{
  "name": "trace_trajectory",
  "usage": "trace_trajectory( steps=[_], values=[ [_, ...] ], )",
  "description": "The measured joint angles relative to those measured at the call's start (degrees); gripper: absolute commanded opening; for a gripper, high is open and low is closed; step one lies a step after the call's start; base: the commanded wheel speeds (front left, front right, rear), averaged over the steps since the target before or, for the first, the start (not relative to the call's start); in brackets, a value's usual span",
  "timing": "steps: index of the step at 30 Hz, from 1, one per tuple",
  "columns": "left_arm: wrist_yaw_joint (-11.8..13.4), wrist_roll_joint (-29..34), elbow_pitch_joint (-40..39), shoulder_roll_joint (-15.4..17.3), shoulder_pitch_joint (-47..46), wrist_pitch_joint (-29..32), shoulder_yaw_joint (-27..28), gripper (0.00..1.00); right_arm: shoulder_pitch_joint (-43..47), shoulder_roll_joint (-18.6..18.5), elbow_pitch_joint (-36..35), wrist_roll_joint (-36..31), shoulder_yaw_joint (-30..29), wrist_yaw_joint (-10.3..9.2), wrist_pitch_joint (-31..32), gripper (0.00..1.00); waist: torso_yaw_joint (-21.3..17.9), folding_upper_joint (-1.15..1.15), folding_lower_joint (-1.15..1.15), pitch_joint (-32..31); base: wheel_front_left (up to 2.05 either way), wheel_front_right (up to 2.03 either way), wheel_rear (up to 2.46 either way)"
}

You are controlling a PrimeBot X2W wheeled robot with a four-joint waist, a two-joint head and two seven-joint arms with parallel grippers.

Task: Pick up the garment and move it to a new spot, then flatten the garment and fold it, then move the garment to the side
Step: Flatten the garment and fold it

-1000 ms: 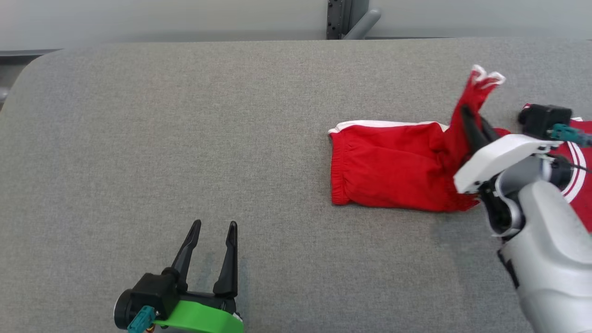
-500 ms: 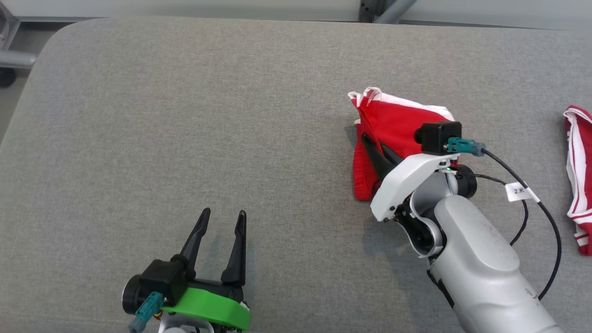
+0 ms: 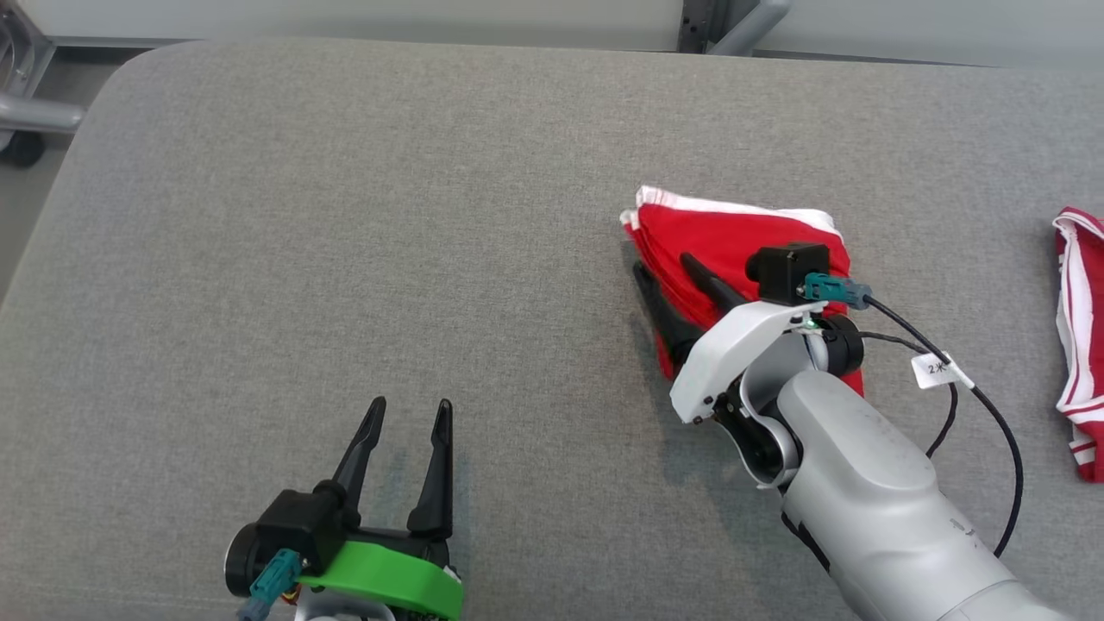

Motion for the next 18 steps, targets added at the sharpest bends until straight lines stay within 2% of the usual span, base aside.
trace_trajectory(
  steps=[4, 9, 13, 18],
  values=[
    [0.26, -0.05, 0.01, -0.01, 0.88, 0.00, 0.63, 1.00, 0.27, 0.00, -0.46, -1.66, -0.26, 0.00, -4.32, 1.00, -1.13, 0.00, 0.00, -1.15, 0.00, 0.00, 0.00],
    [0.77, -0.15, -0.68, -0.01, 1.93, 0.00, 1.80, 1.00, 5.37, -1.16, -3.15, -9.20, -5.19, 0.03, -6.91, 1.00, -2.67, 0.00, 0.00, -3.16, 0.00, 0.00, 0.00],
    [0.96, -0.12, -1.01, -0.02, 2.96, 0.00, 2.54, 1.00, 11.63, -3.69, -7.76, -13.54, -13.05, 0.01, -7.97, 1.00, -4.14, 0.00, 0.00, -4.62, 0.00, 0.00, 0.00],
    [1.18, 0.08, -1.64, -0.02, 4.24, 0.00, 3.41, 1.00, 19.81, -4.26, -13.23, -19.29, -22.37, 0.01, -8.50, 1.00, -5.93, 0.00, 0.00, -6.09, 0.00, 0.00, 0.00]
  ],
)
